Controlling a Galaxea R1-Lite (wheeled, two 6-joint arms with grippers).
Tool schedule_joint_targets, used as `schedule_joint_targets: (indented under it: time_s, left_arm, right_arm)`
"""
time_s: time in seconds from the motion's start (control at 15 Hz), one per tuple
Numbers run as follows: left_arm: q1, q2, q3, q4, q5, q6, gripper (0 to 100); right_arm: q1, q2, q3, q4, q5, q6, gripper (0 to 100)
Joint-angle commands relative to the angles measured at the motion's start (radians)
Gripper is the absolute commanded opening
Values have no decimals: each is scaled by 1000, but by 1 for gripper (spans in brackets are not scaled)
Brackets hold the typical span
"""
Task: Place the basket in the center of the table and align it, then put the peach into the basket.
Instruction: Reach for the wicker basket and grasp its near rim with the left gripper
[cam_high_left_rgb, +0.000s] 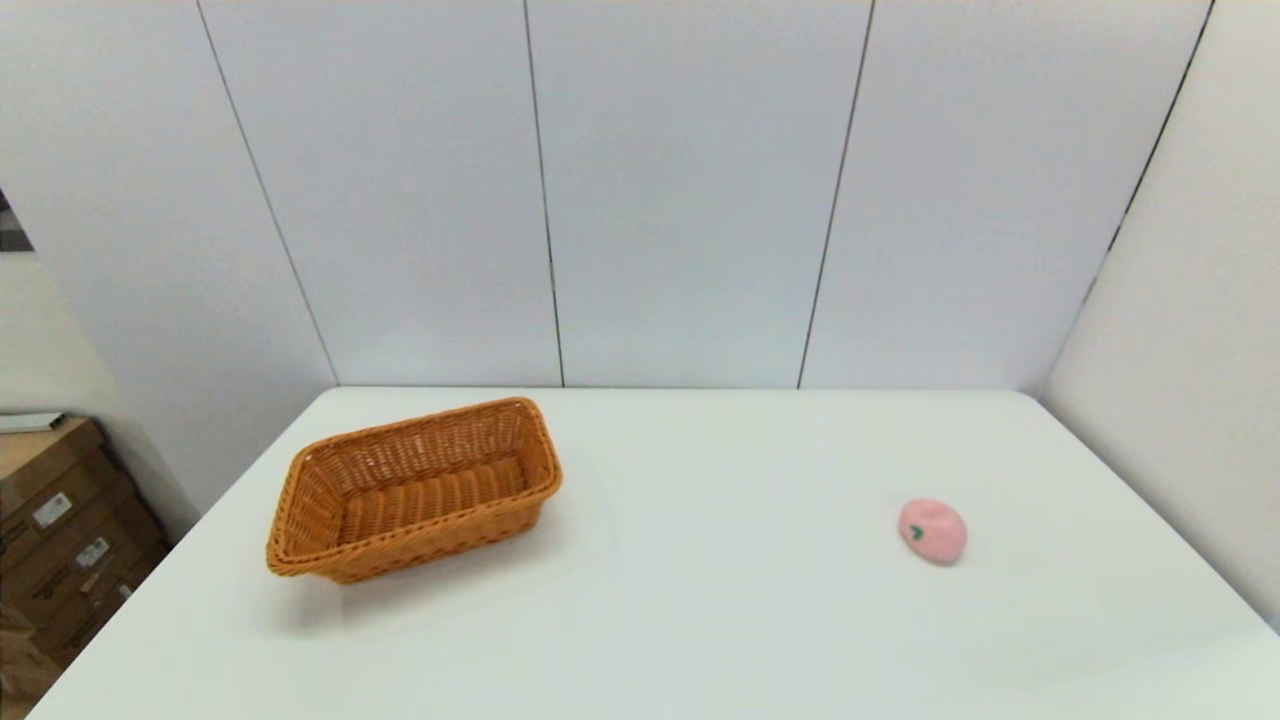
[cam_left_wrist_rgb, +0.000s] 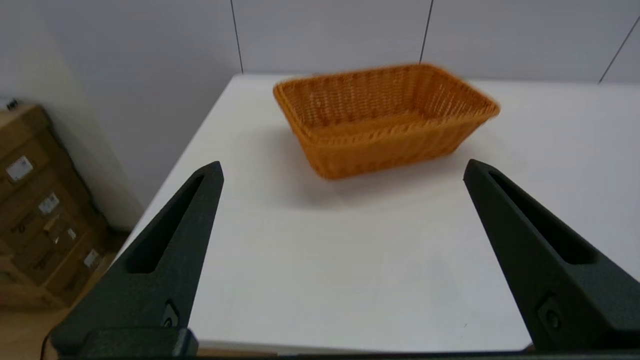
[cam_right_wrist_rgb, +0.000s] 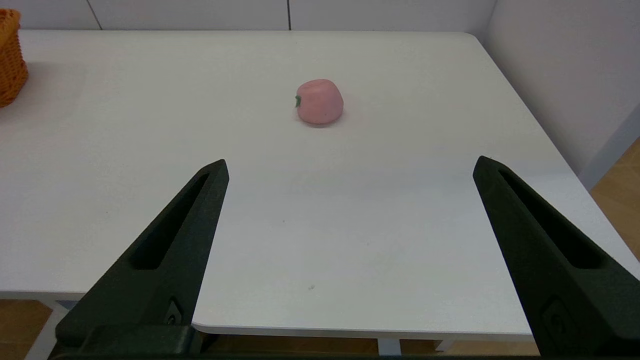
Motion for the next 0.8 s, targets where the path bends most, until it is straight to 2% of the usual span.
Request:
schedule_joint_targets:
  time_s: [0.07, 0.33, 0.53, 0.8]
  left_arm:
    - [3, 418, -342, 10, 7, -36, 100]
    - [5, 923, -535, -10, 11, -239, 100]
    - [5, 1240, -650, -2, 17, -334, 100]
    - [16, 1601, -824, 93, 31, -458, 100]
  right_arm:
    - [0, 0, 0, 1, 0, -1, 100]
    - [0, 0, 0, 1, 0, -4, 100]
    - [0, 0, -1, 1, 0, -5, 100]
    - [0, 0, -1, 1, 0, -5, 100]
